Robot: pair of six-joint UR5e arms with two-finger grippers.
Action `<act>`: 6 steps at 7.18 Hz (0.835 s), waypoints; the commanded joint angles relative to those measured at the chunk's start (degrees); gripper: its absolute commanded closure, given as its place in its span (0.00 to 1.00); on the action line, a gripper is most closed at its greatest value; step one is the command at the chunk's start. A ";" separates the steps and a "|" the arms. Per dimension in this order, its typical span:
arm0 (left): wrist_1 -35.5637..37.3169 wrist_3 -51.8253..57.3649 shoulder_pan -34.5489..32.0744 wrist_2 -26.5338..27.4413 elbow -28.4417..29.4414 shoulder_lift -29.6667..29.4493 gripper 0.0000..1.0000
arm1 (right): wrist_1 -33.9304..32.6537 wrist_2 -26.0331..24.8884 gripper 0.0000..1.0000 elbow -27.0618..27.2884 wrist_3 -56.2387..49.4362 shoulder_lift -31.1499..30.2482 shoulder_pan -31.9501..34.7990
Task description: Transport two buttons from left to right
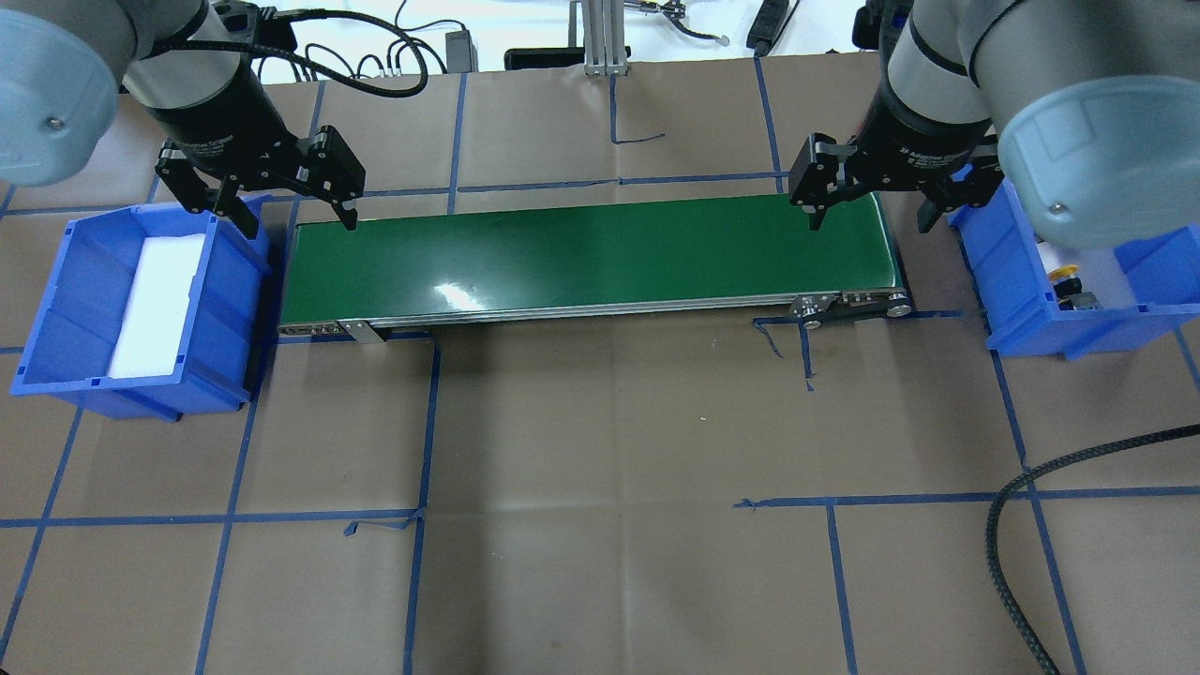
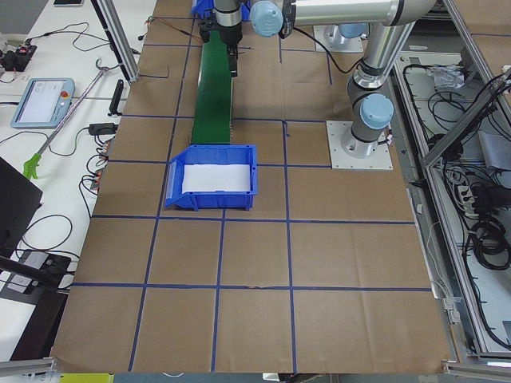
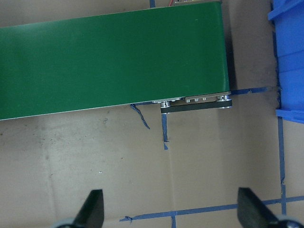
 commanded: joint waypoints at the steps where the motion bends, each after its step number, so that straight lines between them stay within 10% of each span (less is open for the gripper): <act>1: -0.02 0.00 0.00 -0.01 0.03 0.04 0.00 | 0.44 -0.03 0.00 0.03 0.03 0.02 0.06; 6: -0.02 0.00 0.00 -0.01 0.03 0.04 0.00 | 1.32 -0.82 0.00 0.38 -0.59 0.02 0.06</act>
